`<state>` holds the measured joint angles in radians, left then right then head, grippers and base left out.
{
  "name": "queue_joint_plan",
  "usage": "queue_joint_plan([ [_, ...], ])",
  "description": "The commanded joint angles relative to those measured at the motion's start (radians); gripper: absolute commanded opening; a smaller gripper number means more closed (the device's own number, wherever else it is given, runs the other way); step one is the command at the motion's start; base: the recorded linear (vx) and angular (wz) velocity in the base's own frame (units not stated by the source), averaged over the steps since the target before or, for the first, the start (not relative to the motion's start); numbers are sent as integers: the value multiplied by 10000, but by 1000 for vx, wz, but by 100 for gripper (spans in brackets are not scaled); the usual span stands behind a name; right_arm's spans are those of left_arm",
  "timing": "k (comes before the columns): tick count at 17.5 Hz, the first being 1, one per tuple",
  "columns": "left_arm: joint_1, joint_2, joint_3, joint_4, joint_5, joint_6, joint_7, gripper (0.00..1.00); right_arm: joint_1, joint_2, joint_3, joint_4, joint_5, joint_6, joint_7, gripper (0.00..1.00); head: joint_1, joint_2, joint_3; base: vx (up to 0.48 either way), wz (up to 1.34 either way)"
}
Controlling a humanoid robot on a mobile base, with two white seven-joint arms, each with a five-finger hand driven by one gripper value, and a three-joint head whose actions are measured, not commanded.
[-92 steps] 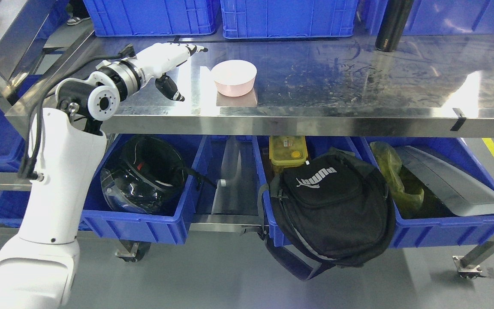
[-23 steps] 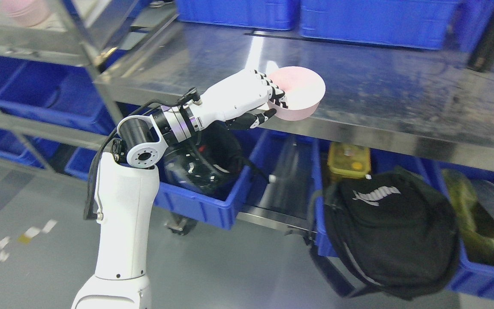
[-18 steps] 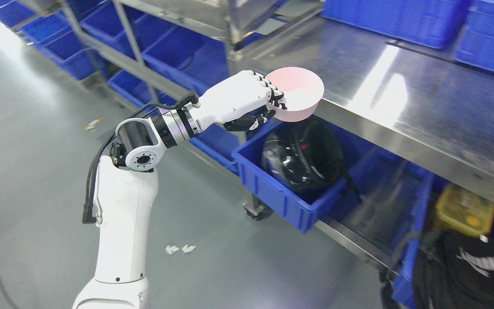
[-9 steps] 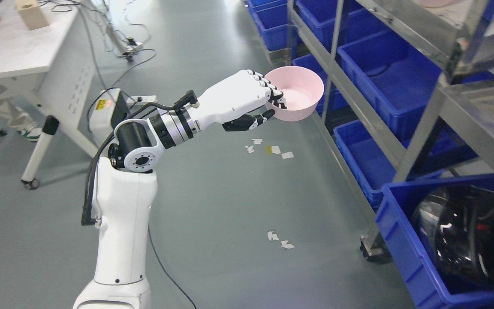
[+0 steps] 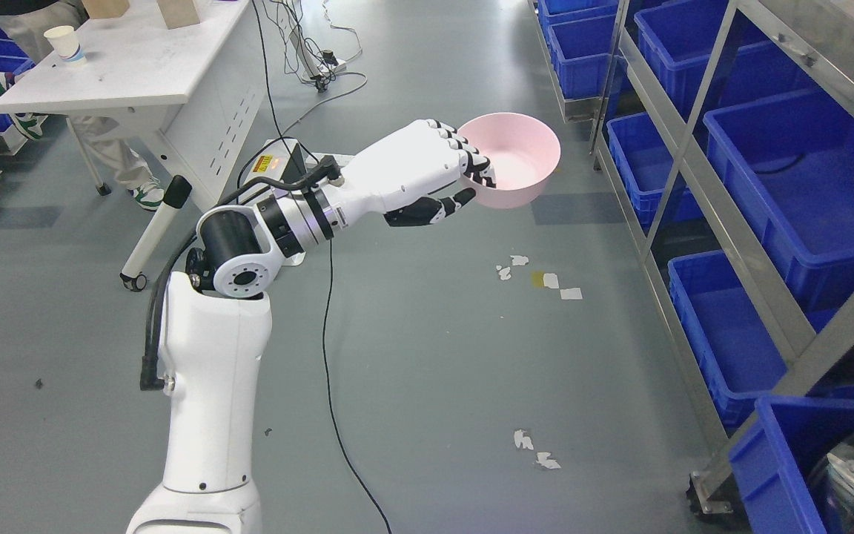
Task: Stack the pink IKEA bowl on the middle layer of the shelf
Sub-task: 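Hold the pink bowl in the left hand while the robot turns to the other rack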
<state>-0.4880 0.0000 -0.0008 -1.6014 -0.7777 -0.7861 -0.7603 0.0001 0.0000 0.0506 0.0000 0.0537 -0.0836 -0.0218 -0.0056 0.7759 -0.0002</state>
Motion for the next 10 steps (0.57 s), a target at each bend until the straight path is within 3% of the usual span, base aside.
queue_joint_plan([
  [1, 2, 174, 69, -31, 0, 7, 55, 1, 229, -175, 0, -175, 0, 8, -42, 100, 0, 0, 0, 156, 106],
  [10, 2, 174, 146, -16, 0, 7, 117, 2, 229, -175, 0, -175, 0, 8, -42, 100, 0, 0, 0, 205, 32],
])
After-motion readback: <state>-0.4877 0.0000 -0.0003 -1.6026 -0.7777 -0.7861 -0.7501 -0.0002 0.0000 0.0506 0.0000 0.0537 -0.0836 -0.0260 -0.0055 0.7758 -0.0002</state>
